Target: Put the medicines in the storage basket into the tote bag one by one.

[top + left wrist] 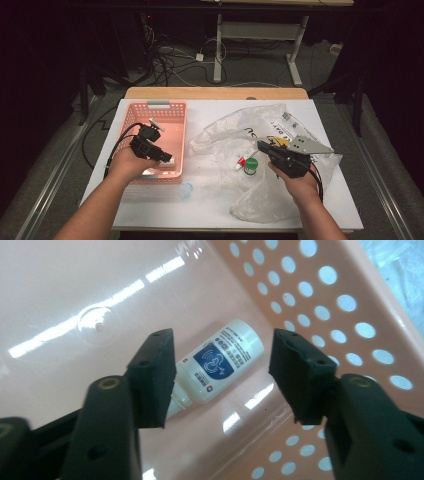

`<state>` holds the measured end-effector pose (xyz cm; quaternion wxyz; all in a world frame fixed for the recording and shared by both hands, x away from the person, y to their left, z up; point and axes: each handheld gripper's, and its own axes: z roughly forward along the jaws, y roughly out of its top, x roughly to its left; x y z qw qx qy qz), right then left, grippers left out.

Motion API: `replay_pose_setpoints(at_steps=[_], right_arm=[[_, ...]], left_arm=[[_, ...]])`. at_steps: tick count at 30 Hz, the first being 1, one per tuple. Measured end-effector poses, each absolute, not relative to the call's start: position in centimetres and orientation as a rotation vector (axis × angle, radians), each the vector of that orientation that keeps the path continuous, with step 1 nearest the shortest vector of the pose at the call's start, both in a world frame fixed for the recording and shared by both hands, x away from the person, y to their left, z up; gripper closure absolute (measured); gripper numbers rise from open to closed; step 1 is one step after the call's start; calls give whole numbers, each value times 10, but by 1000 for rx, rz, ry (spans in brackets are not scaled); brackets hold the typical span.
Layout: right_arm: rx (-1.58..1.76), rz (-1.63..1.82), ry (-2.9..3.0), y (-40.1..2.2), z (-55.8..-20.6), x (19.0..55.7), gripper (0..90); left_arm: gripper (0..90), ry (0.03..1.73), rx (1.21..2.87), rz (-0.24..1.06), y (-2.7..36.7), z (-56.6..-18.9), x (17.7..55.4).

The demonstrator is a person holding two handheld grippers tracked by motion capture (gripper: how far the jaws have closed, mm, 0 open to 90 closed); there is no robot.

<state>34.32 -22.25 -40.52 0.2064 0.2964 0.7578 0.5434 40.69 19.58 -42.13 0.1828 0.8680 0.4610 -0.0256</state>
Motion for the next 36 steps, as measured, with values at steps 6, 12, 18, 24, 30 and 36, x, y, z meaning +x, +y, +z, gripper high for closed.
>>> replay_pose_setpoints(at_steps=[6,12,18,24,30,36], right_arm=[[827,1511,2114,-221,-406,343,900],[828,1514,2110,-223,-406,344,900],[832,1512,2113,-223,-407,344,900],[830,1515,2112,-223,-406,343,900],[833,1516,2113,-223,-407,343,900],[831,1522,2109,-224,-406,343,900]], left_arm=[[347,1287,2632,-132,183,-437,416],[418,1287,2678,-155,177,-447,424],[497,1289,2691,-173,176,-453,430],[530,1292,2671,-167,177,-454,432],[570,1315,2662,-141,177,-453,432],[574,1323,2602,-113,180,-446,429]])
